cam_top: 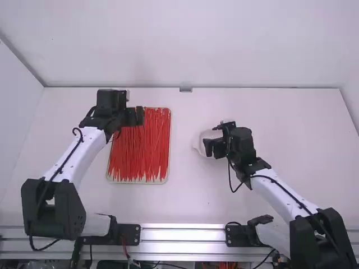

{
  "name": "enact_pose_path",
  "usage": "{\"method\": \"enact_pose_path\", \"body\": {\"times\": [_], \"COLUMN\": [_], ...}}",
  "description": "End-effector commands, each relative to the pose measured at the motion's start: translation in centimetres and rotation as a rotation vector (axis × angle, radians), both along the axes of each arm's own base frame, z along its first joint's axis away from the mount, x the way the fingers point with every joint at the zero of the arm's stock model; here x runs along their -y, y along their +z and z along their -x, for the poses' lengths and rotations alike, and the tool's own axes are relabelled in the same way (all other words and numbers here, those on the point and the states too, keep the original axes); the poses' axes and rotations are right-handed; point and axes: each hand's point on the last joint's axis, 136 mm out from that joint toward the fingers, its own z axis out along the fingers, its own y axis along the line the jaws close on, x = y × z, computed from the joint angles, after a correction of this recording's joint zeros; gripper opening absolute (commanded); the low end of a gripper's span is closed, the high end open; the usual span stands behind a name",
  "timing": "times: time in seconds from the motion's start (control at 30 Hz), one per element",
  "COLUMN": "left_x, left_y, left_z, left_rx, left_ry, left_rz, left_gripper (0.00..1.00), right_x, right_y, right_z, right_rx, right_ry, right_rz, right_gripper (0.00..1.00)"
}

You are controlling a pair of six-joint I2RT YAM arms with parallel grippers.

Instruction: Fasten the cable tie

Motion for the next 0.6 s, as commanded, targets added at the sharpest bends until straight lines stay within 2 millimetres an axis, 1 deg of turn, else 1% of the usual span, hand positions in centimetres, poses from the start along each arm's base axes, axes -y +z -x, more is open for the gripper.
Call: {"method": "enact_pose_path", "body": {"times": [0.0,0.13,0.23,0.3,0.37,0.43,0.53,0.57], "left_x": [0.3,0.4,0.3,0.0,-1.1,-1.8,-1.7,-1.7], "left_y": [0.8,0.7,-0.4,-0.8,-1.8,-2.8,-4.3,-4.5], "left_z": [-1.5,-3.0,-4.8,-5.3,-6.1,-6.6,-7.3,-7.3], "left_rx": [-0.009,-0.073,-0.111,-0.120,-0.148,-0.166,-0.179,-0.182], "left_ry": [-0.036,-0.051,-0.047,-0.031,0.044,0.087,0.082,0.081], "left_rz": [-0.037,-0.050,-0.058,-0.071,-0.093,-0.110,-0.109,-0.110], "left_gripper": [0.99,0.99,0.99,0.99,0.99,0.99,0.99,0.99], "right_x": [-1.1,-2.6,-3.8,-4.0,-4.2,-4.3,-4.3,-4.3], "right_y": [2.2,3.2,3.9,4.0,4.1,4.2,4.2,4.2], "right_z": [-0.8,-0.1,0.6,0.8,1.0,1.1,1.0,1.0], "right_rx": [0.033,0.011,0.000,-0.004,-0.014,-0.020,-0.021,-0.020], "right_ry": [0.021,0.069,0.126,0.135,0.139,0.143,0.142,0.141], "right_rz": [-0.019,-0.005,0.029,0.038,0.045,0.048,0.047,0.048], "right_gripper": [0.98,0.98,0.98,0.99,0.98,0.98,0.98,0.99]}}
